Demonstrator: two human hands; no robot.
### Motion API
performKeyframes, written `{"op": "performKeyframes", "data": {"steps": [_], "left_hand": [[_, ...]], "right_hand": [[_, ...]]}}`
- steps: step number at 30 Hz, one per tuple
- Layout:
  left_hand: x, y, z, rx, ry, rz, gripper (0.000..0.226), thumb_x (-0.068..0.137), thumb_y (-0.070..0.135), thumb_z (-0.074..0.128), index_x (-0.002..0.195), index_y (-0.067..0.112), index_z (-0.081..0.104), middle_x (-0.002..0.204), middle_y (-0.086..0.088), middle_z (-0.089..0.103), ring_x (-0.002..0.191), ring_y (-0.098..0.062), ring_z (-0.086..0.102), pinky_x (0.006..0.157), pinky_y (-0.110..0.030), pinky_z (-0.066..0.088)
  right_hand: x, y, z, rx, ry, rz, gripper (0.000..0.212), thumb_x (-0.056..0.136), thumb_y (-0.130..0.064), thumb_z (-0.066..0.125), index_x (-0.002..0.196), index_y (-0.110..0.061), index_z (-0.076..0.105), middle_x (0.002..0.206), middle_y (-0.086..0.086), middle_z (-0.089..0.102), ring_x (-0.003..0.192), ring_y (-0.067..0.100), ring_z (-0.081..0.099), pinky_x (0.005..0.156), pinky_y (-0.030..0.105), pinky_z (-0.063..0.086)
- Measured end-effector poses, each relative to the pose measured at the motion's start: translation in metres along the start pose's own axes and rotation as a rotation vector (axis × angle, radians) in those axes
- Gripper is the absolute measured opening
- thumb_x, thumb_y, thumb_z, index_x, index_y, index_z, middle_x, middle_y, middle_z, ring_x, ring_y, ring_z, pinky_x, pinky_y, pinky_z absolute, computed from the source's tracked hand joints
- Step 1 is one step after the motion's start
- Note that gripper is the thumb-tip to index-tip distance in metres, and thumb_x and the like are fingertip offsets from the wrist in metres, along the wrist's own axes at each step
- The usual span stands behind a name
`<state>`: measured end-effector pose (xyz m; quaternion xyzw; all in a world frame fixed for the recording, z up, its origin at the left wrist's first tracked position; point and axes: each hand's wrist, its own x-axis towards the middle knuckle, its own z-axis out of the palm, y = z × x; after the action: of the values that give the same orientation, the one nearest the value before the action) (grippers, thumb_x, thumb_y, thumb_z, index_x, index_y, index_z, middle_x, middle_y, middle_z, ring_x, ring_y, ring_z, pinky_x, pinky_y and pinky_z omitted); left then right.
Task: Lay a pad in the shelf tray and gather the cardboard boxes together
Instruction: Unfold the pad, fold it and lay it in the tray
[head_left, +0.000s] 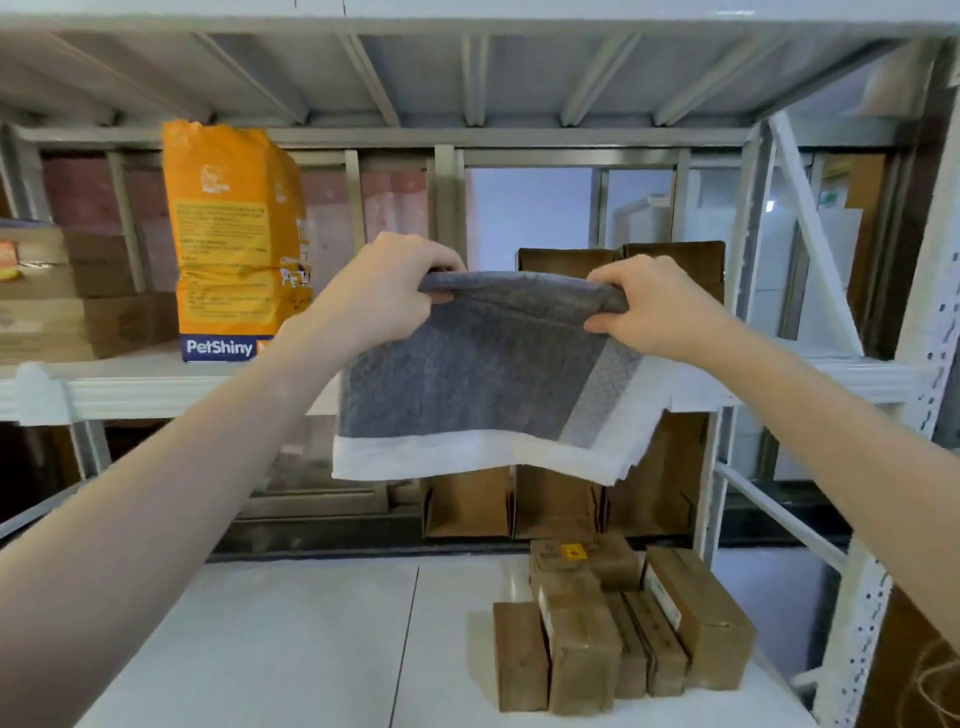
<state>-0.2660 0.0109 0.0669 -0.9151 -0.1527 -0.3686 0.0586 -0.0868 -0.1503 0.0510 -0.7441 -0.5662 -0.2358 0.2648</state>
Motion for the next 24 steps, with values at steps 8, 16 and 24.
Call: {"op": "performKeyframes", "data": {"steps": [8, 16, 24], "left_hand": [[0.082, -0.037, 0.007, 0.144, 0.190, -0.008, 0.032, 0.077, -0.007, 0.052, 0.094, 0.015, 0.069, 0.097, -0.008, 0.068, 0.097, -0.029, 0.059, 0.082, -0.043, 0.048], [0.139, -0.083, 0.041, 0.164, 0.202, -0.092, 0.030, 0.078, -0.003, 0.052, 0.093, 0.018, 0.069, 0.097, -0.007, 0.067, 0.092, -0.030, 0.060, 0.080, -0.043, 0.050], [0.189, -0.140, 0.074, 0.177, 0.182, -0.127, 0.032, 0.080, -0.004, 0.050, 0.099, 0.016, 0.067, 0.103, -0.010, 0.066, 0.096, -0.032, 0.060, 0.073, -0.038, 0.047]], "right_hand": [[0.093, 0.036, 0.001, -0.145, 0.173, -0.091, 0.010, 0.088, -0.010, 0.055, 0.085, -0.002, 0.061, 0.073, 0.010, 0.053, 0.076, 0.029, 0.049, 0.065, 0.032, 0.032], [0.169, 0.060, 0.035, -0.151, 0.178, -0.127, 0.012, 0.090, -0.008, 0.051, 0.086, -0.001, 0.061, 0.081, 0.016, 0.062, 0.080, 0.033, 0.056, 0.065, 0.034, 0.040], [0.228, 0.064, 0.079, -0.183, 0.232, -0.092, 0.028, 0.093, -0.005, 0.042, 0.110, -0.010, 0.064, 0.101, 0.014, 0.066, 0.092, 0.032, 0.060, 0.066, 0.030, 0.037]]}}
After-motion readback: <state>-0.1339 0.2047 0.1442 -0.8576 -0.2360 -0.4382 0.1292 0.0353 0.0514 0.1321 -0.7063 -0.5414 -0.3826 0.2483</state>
